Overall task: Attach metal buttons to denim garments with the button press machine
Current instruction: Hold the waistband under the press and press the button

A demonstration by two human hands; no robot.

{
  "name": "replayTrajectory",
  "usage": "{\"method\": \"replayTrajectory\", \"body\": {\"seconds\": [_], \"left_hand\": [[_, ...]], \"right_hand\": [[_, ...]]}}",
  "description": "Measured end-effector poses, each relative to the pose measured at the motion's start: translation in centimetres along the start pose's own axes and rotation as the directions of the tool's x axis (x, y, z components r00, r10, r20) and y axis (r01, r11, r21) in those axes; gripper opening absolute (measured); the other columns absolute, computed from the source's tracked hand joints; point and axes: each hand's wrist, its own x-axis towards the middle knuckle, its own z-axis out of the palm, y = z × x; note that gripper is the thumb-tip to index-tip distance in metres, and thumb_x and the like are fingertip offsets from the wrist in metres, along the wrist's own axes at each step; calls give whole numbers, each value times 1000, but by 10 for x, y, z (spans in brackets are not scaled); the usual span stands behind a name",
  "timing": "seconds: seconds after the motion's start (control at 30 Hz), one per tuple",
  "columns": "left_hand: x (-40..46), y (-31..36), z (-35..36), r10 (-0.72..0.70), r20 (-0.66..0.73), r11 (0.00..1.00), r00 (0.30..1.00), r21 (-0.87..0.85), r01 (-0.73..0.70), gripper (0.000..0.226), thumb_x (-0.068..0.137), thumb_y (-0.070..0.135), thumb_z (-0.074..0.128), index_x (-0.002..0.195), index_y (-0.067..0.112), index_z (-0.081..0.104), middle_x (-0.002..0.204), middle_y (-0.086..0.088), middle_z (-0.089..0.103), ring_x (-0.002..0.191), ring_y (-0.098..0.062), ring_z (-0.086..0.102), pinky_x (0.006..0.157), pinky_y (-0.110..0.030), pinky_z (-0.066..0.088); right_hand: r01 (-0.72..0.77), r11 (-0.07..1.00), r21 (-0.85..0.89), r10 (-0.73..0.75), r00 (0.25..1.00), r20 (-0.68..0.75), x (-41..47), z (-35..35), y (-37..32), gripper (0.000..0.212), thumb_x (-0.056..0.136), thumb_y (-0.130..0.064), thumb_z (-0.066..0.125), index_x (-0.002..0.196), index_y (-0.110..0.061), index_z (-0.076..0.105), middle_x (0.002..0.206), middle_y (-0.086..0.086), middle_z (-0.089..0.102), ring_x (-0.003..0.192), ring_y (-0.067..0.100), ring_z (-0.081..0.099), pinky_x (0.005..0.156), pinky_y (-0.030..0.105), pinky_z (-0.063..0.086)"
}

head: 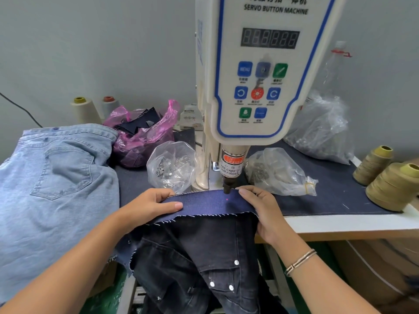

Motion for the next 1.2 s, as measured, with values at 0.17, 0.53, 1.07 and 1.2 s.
{"method": "replayTrajectory", "body": {"seconds": [0.17,0.53,1.07,1.2], "left_hand": [[3,-1,1,-14,1,999,1000,-38,14,35,77,44,74,77,10,63,78,-8,57,71,-18,51,67,-28,39],[4,-4,7,-18,-38,988,999,-155,12,38,75,33,71,94,0,64,89,-11,71,79,-18,65,71,-23,51],[5,-6,11,-31,-93,970,995,-244,8,30,70,29,74,90,7,69,87,-9,73,76,-15,67,66,-19,52],[5,-7,11,-31,-98,972,995,-233,7,39,70,30,73,96,1,67,89,-9,73,77,-15,67,67,-18,52]], "right_hand": [[-3,998,58,2,1000,16,1,-1,3,17,89,-11,60,80,-16,74,81,7,73,69,12,68,58,20,53],[41,999,1,-41,999,4,0,-2,6,18,89,-15,63,79,-23,76,84,3,73,77,11,67,65,22,52],[24,1000,15,-24,1000,-5,4,-3,7,19,88,-15,64,77,-25,76,82,2,73,75,11,68,64,23,52],[27,1000,14,-27,1000,-2,4,-4,8,18,88,-15,64,78,-24,76,82,2,73,76,11,68,64,23,52]]}}
